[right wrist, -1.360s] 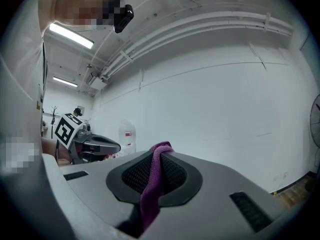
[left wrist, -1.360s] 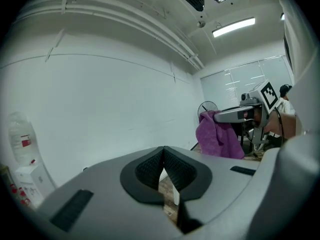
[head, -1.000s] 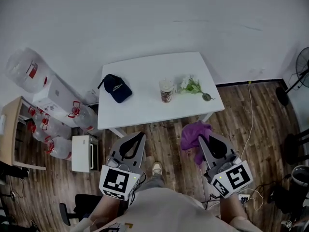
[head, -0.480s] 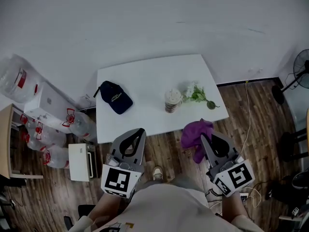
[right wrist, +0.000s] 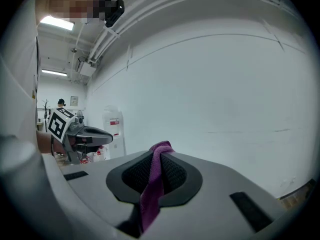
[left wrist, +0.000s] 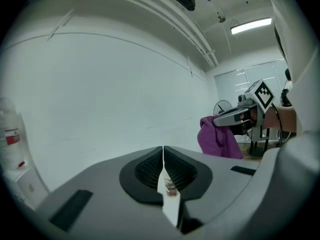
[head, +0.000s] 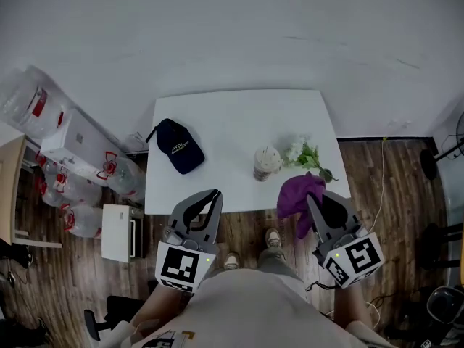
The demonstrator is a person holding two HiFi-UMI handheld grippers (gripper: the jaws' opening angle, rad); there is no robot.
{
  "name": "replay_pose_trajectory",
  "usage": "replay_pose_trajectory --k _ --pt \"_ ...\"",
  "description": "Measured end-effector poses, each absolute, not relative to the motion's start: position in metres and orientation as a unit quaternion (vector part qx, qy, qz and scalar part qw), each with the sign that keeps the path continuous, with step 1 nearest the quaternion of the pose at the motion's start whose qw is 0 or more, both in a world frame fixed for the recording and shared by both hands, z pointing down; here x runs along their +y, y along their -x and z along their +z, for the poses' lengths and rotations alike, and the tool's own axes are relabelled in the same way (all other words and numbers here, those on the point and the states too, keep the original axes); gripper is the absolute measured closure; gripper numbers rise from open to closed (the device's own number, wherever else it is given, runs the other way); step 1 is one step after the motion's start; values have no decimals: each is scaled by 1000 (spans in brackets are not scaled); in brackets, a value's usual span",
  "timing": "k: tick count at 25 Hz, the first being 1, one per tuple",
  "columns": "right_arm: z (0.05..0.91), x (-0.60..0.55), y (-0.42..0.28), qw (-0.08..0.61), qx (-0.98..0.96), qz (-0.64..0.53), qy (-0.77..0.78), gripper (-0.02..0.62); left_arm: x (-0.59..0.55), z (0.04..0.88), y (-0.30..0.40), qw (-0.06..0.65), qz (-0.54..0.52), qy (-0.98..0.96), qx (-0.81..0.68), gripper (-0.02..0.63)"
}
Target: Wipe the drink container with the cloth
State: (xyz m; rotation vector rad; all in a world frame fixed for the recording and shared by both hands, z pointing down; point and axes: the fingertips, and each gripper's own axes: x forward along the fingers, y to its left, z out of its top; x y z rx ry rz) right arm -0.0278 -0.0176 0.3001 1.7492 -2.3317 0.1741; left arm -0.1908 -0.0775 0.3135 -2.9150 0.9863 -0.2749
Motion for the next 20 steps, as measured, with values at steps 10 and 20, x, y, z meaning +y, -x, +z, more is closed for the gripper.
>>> replay_pose_trajectory --k 10,20 --pt "307 -102 -36 125 -846 61 -514 541 -129 329 131 34 -122 919 374 574" --pt "332 -162 -66 135 -880 74 -449 541 -150 381 65 19 -173 919 354 215"
